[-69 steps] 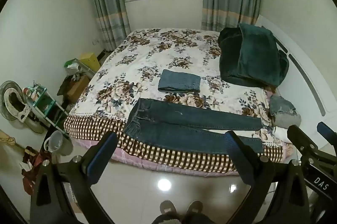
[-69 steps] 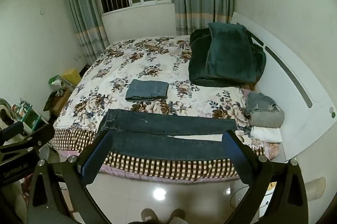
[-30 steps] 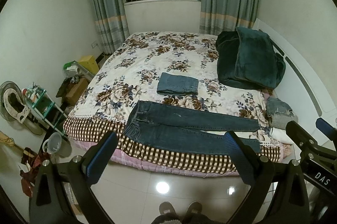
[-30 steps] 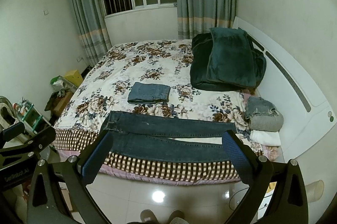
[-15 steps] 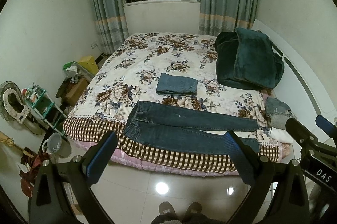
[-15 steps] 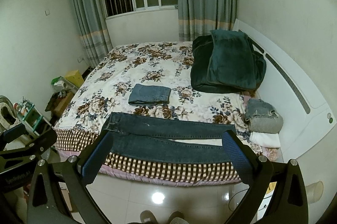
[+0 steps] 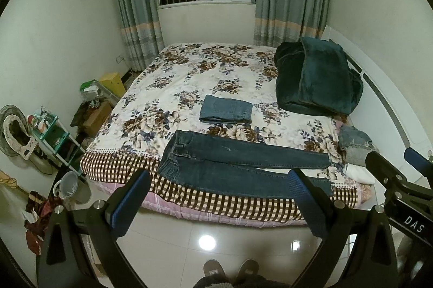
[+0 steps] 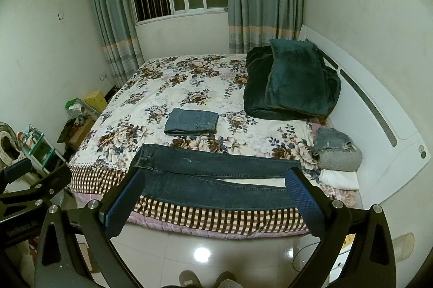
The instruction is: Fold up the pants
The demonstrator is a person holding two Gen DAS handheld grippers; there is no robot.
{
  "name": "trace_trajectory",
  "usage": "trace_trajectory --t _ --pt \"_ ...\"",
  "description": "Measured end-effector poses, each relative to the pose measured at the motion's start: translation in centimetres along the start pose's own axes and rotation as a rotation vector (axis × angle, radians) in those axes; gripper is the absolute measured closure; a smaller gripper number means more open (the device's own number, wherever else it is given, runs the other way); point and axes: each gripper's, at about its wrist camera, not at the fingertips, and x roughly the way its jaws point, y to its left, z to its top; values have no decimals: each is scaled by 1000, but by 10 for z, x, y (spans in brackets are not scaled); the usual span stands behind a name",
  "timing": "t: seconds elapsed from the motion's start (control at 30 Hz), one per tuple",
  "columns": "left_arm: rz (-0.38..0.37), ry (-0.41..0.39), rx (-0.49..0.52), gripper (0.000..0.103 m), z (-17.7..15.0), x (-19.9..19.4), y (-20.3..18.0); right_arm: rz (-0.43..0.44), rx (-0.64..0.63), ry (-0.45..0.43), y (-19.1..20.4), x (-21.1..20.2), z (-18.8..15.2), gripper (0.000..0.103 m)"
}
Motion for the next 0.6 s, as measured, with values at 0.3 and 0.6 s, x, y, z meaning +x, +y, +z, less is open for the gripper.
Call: trace_trajectory --t 0.3,0.6 --pt "1 -4 -3 0 -1 -1 -1 -1 -2 -2 -1 0 -1 0" --pt "-4 -5 -3 0 -2 -1 3 -2 -2 -3 -1 -3 6 0"
